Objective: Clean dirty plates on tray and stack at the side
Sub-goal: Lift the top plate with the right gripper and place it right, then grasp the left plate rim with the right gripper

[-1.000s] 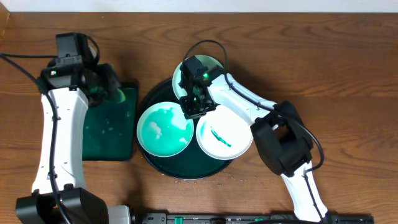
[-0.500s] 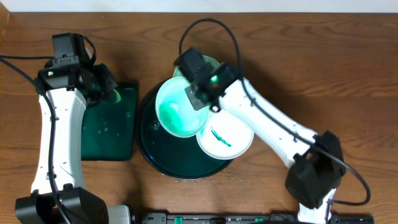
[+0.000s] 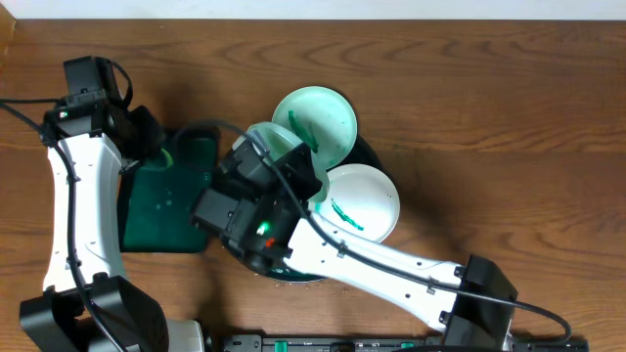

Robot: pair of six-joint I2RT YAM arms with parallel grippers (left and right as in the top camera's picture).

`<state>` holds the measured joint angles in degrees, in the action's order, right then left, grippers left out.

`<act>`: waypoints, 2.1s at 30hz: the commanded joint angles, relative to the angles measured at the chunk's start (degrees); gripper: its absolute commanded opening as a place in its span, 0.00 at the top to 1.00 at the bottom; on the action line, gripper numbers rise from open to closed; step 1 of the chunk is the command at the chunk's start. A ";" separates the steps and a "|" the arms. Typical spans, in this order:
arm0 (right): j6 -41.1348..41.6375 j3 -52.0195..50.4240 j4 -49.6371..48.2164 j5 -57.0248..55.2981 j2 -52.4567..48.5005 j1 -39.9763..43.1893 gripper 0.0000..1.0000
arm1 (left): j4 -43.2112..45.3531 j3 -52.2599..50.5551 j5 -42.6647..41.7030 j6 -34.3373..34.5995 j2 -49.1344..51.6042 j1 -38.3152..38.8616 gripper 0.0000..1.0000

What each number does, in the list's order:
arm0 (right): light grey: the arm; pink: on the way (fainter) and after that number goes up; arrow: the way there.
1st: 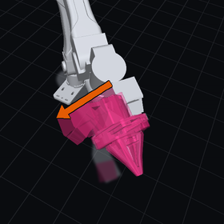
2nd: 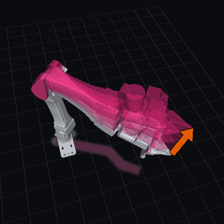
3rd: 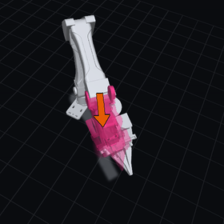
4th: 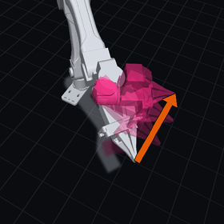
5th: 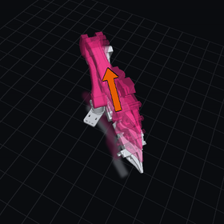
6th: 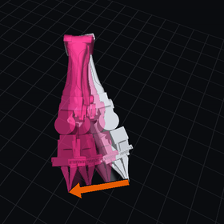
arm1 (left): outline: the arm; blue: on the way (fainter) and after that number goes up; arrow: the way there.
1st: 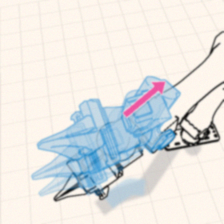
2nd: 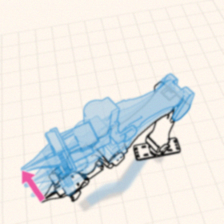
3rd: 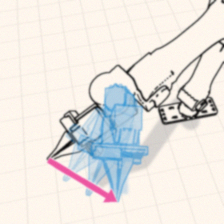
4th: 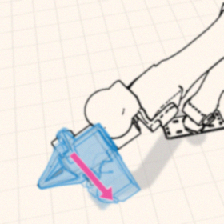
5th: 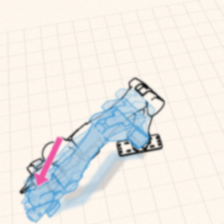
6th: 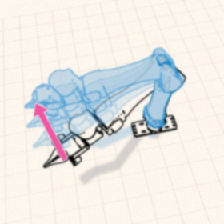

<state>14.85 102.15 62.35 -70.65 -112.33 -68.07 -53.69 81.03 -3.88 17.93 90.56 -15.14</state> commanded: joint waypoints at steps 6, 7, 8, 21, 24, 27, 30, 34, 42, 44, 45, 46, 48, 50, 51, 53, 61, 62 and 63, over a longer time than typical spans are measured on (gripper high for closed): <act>3.78 0.17 0.22 -6.84 2.89 -0.92 0.99 | -0.31 -0.20 0.92 -0.76 0.09 -0.81 0.93; 3.78 0.17 0.37 -4.04 2.95 -0.63 0.99 | -0.31 -0.20 0.92 -0.76 0.09 -0.81 0.93; 3.76 0.17 0.70 1.05 2.95 -0.04 0.99 | -0.31 -0.20 0.92 -0.74 0.09 -0.81 0.93; 2.84 0.17 -4.28 72.67 8.81 27.63 0.99 | -0.42 -0.17 0.92 -0.76 0.09 -0.81 0.93; 2.86 0.17 -0.81 79.10 13.03 41.27 0.99 | -0.92 -0.20 0.94 -0.76 0.09 -0.81 0.93; 2.58 0.17 3.28 78.82 14.34 49.72 0.99 | -0.94 -0.20 0.94 -0.79 0.09 -0.81 0.93; 2.21 -1.40 8.63 74.18 14.01 61.72 0.99 | -0.94 -0.20 0.94 -0.76 0.09 -0.81 0.93; -0.66 -10.23 4.70 73.48 13.97 69.96 0.99 | -0.94 -0.17 0.94 -0.76 0.09 -0.81 0.93; -4.85 -40.15 -24.22 75.01 13.94 76.02 0.99 | -0.85 -0.20 0.94 -0.76 0.09 -0.70 0.93; -4.85 -43.50 -29.11 75.84 13.94 76.00 0.99 | -0.85 -0.20 0.94 -0.76 0.09 -0.66 0.93; -4.85 -45.24 -31.45 76.08 13.94 76.02 0.99 | -0.85 -0.20 0.94 -0.76 0.09 -0.66 0.93; -4.85 -46.29 -32.68 76.08 13.94 76.02 0.98 | -0.85 -0.20 0.94 -0.76 0.09 -0.66 0.93; -4.85 -47.08 -32.70 76.08 13.94 76.02 0.73 | -0.87 -0.20 0.94 -0.76 0.09 -0.66 0.93; -4.83 -46.66 -30.99 76.87 14.23 76.02 0.59 | -0.94 -0.20 0.94 -0.76 0.09 -0.52 0.93; -4.83 -46.14 -29.92 77.35 14.38 76.02 0.56 | -0.94 -0.20 0.92 -0.76 0.09 -0.52 0.93; -4.85 -43.95 -26.43 78.05 14.93 76.02 0.53 | -0.94 -0.20 0.92 -0.76 0.09 -0.55 0.93; -10.12 -30.58 -12.83 97.53 19.04 71.76 0.47 | -0.96 -0.20 0.85 -0.79 0.09 -0.35 0.93; -10.25 -30.60 -12.46 97.90 19.02 70.20 0.48 | -0.98 -0.17 0.59 -0.79 0.09 -0.11 0.93; -10.73 -30.93 -11.80 97.66 18.69 67.98 0.50 | -1.16 -0.17 0.26 -0.79 0.09 0.37 0.93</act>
<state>7.53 70.96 48.99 19.33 -94.04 5.06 -54.57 81.01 -3.88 17.93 90.61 -15.59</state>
